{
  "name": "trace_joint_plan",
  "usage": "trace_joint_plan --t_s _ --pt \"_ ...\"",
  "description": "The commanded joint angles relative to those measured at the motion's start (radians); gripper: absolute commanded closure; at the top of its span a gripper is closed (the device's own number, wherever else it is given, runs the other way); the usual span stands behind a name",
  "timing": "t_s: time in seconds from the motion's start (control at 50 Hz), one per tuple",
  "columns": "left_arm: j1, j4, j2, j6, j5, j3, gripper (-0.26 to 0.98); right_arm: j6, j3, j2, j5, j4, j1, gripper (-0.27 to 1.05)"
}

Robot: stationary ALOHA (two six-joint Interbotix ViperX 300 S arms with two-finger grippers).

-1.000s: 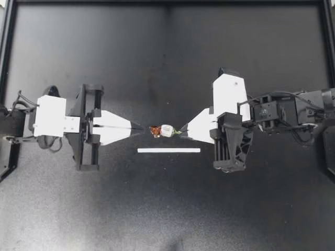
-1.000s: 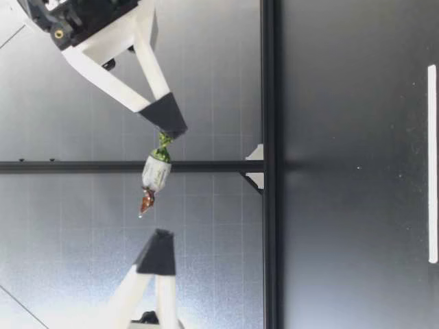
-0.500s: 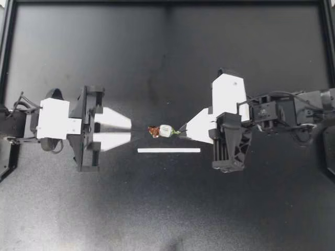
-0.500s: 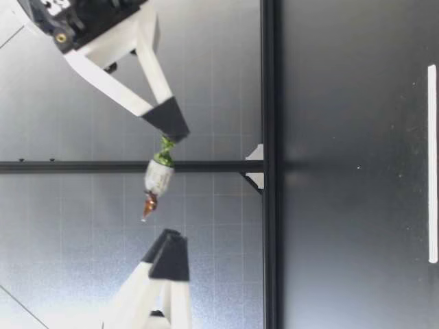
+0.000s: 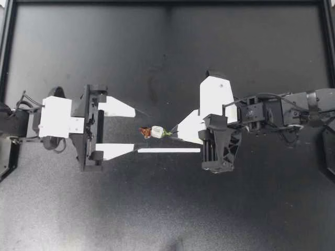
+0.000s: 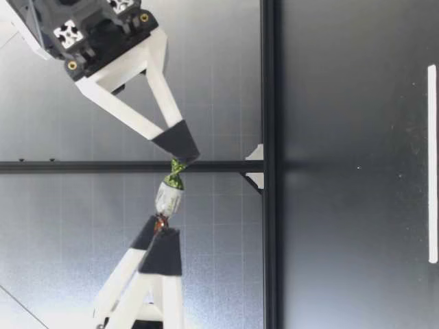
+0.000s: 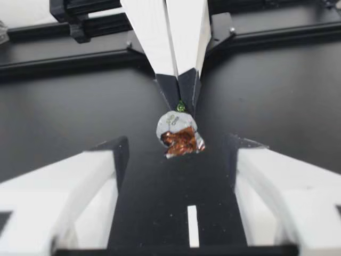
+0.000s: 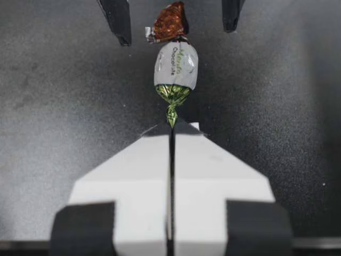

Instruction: Pick up the candy and unwrap it.

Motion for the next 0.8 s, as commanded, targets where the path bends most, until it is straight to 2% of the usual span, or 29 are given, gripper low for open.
trace_joint_plan --t_s 0.0,0.08,0.14,0.44,0.54,0.78 --pt "-0.002 0.0 -0.015 0.0 -0.009 -0.018 0.16 0.0 -0.021 -0.011 -0.009 0.0 0.005 0.97" --pt "-0.002 0.0 -0.012 0.0 -0.008 -0.021 0.19 0.0 -0.021 -0.011 -0.011 0.0 0.005 0.97" --pt "-0.002 0.0 -0.011 0.003 -0.008 -0.025 0.28 0.002 -0.021 -0.011 -0.009 0.0 0.003 0.97" --pt "-0.002 0.002 -0.009 0.015 -0.012 -0.023 0.86 0.003 -0.018 -0.011 -0.009 0.003 0.003 0.97" --pt "-0.002 0.002 -0.015 0.011 -0.012 -0.014 0.92 0.003 -0.015 -0.012 -0.008 0.005 0.005 0.97" --pt "-0.002 -0.003 -0.043 -0.003 -0.015 0.008 0.93 -0.002 0.012 -0.037 -0.011 0.003 0.005 0.98"
